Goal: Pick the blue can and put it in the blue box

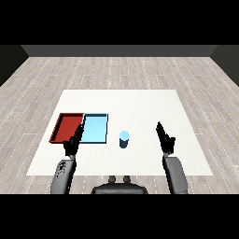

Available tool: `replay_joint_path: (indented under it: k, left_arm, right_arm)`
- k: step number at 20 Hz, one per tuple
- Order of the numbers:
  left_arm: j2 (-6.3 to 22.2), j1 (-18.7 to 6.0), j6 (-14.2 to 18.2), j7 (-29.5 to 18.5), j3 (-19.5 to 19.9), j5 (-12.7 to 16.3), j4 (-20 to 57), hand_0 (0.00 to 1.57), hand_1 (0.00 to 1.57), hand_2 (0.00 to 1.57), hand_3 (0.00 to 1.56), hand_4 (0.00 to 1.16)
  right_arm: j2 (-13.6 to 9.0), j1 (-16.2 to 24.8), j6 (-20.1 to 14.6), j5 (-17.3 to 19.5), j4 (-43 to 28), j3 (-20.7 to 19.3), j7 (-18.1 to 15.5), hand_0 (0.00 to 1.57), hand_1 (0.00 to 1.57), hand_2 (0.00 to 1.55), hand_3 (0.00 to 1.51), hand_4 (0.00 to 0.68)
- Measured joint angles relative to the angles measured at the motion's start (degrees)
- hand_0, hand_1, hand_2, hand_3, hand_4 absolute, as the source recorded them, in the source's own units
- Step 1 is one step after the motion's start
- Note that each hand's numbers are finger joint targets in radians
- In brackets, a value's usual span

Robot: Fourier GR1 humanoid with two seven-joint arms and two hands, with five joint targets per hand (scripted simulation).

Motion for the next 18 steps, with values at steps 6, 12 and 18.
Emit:
replay_joint_path:
  k: [6, 12, 18]
  left_arm:
    - [-0.93, -0.42, -0.23, 0.32, -0.07, -1.13, 0.60, 0.00, 0.00, 0.00, 0.00, 0.00]
    - [-3.83, -1.14, -2.07, -14.64, 2.27, 3.96, -2.81, 0.00, 0.00, 0.00, 0.00, 0.00]
    - [-4.72, -0.93, -2.55, -21.97, 2.13, 5.53, -1.35, 0.00, 0.00, 0.00, 0.00, 0.00]
  right_arm:
    - [3.69, 1.38, -3.76, 3.70, -2.96, 3.70, 0.37, 0.00, 0.00, 0.00, 0.00, 0.000]
    - [5.54, 2.45, -1.42, -3.61, -6.87, 7.03, -9.93, 0.00, 0.00, 0.00, 0.00, 0.000]
    - [5.47, 3.30, -0.39, -6.09, -8.38, 8.19, -13.13, 0.00, 0.00, 0.00, 0.00, 0.000]
